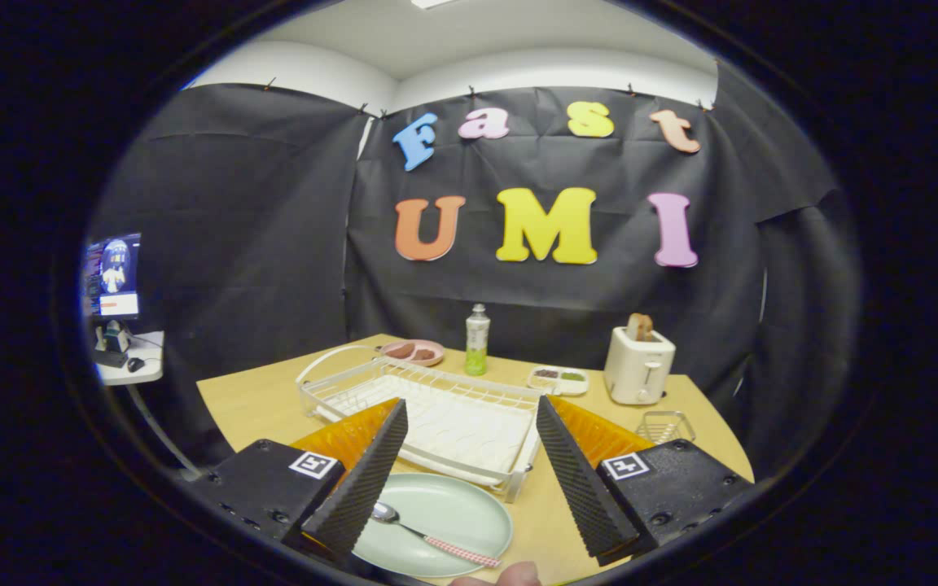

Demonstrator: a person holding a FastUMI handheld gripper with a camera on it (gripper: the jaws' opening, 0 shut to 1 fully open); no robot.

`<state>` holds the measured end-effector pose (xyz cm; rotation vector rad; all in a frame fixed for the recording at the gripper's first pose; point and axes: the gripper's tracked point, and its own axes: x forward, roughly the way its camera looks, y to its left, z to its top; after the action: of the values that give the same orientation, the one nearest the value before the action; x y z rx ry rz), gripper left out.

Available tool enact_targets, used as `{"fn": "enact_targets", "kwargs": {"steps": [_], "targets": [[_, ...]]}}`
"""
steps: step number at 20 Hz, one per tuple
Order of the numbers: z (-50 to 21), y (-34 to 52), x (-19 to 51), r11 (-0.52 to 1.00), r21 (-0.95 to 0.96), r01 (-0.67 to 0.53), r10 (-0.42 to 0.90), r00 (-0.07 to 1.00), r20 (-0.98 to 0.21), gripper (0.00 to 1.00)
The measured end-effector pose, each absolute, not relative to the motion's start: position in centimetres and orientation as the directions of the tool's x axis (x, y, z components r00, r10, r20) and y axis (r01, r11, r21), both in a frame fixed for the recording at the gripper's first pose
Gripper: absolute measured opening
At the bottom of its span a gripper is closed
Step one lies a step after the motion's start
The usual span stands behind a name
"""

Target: Take the plate from the dish rack, then take the spoon from the basket and place it into the plate.

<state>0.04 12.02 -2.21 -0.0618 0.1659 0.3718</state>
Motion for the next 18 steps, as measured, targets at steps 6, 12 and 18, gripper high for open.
{"fn": "enact_targets", "kwargs": {"steps": [6, 12, 18], "targets": [[-0.5, 9.2, -6.9, 0.963, -0.046, -0.267, 0.267, 0.964, -0.012, 1.0], [2.4, 6.5, -12.0, 0.975, -0.032, -0.22, 0.222, 0.974, 0.045, 1.0], [5.3, 5.6, -14.2, 0.973, -0.007, -0.231, 0.231, 0.97, 0.079, 1.0]]}}
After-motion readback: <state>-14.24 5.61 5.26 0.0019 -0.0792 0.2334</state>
